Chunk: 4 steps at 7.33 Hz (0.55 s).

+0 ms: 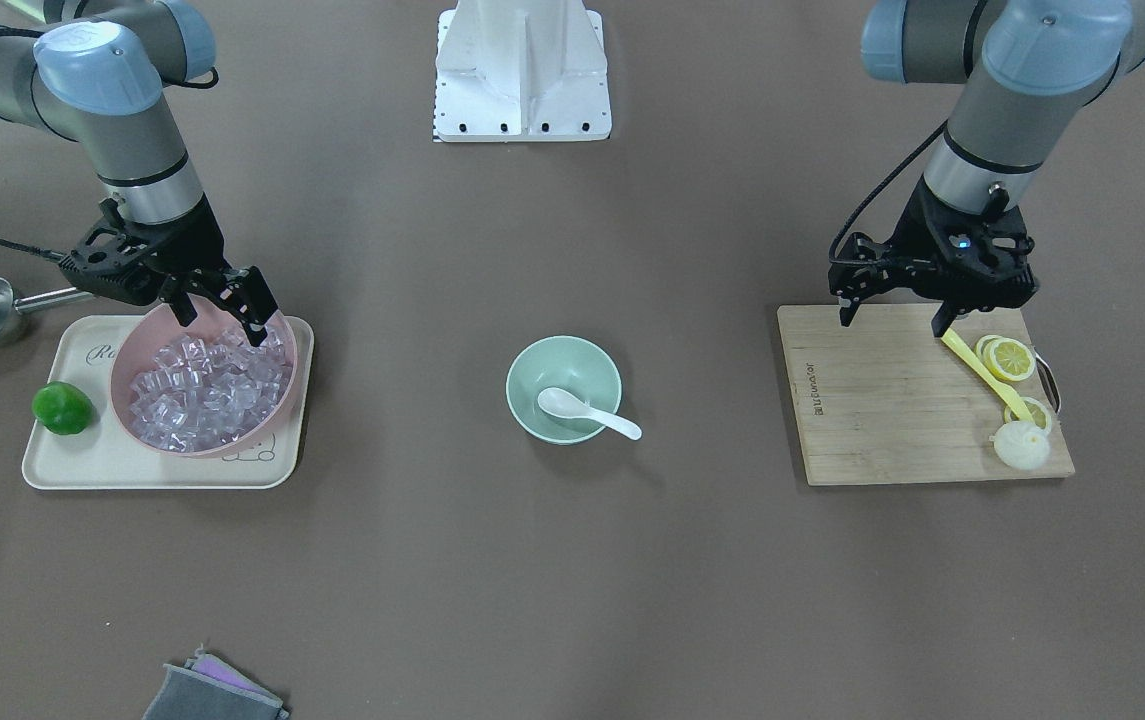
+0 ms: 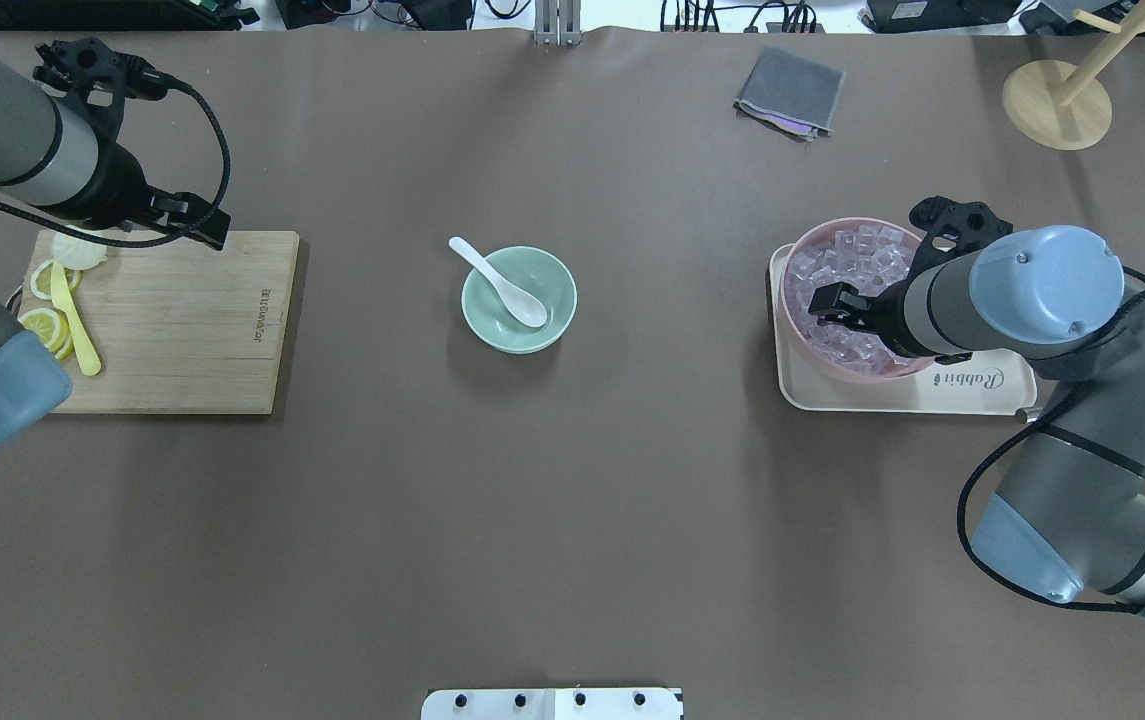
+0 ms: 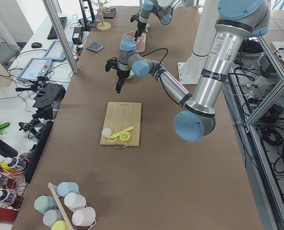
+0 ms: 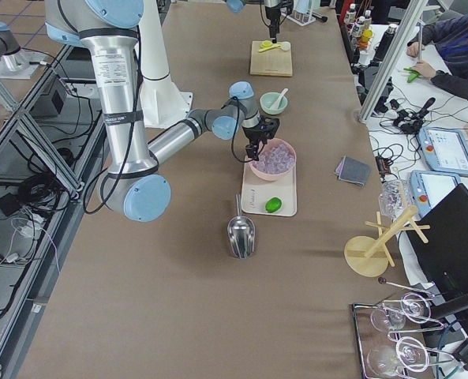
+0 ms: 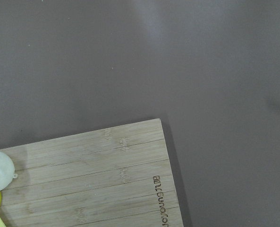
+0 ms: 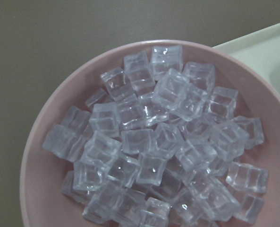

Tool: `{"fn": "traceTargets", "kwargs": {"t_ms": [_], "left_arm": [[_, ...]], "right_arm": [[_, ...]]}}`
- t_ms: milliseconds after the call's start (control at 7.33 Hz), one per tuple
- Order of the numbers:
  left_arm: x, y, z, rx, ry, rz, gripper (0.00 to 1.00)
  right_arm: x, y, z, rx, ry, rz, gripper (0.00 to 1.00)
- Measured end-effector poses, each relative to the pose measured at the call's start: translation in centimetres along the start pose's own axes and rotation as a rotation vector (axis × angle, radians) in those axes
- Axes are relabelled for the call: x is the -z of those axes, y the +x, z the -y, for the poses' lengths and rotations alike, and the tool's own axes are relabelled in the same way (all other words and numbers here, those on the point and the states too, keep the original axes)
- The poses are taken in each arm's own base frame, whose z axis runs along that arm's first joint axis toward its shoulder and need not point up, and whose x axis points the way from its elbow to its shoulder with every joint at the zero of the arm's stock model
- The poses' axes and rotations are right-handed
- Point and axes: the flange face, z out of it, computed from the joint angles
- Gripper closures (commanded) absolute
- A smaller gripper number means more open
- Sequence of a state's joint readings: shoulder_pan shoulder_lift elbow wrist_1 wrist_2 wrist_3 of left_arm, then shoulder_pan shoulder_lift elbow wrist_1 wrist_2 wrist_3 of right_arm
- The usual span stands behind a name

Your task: Put spoon and ice into bowl

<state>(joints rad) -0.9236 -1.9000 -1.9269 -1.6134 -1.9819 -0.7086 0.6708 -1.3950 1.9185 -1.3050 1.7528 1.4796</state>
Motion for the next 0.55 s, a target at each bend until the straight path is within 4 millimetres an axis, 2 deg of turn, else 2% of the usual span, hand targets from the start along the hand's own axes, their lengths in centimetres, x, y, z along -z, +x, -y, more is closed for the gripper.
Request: {"fn": "traceTargets", "kwargs": {"t_ms": [136, 409, 545], "left_arm": [[0.5, -0.8, 0.4, -0.019, 0.005, 0.002, 0.01], [1.7, -3.6, 1.4, -0.075, 0.013, 0.014, 0.01], [2.0, -4.1, 1.6, -0.085, 0.017, 0.016, 0.01]], "right_arm": [[-0.2, -0.1, -0.2, -0.001, -0.013, -0.003, 0.08], [-0.2, -1.2, -0.5, -0.021, -0.040, -0.033, 0.21], [-0.3, -2.0, -0.7, -0.049, -0.046, -0.055, 0.32]]}}
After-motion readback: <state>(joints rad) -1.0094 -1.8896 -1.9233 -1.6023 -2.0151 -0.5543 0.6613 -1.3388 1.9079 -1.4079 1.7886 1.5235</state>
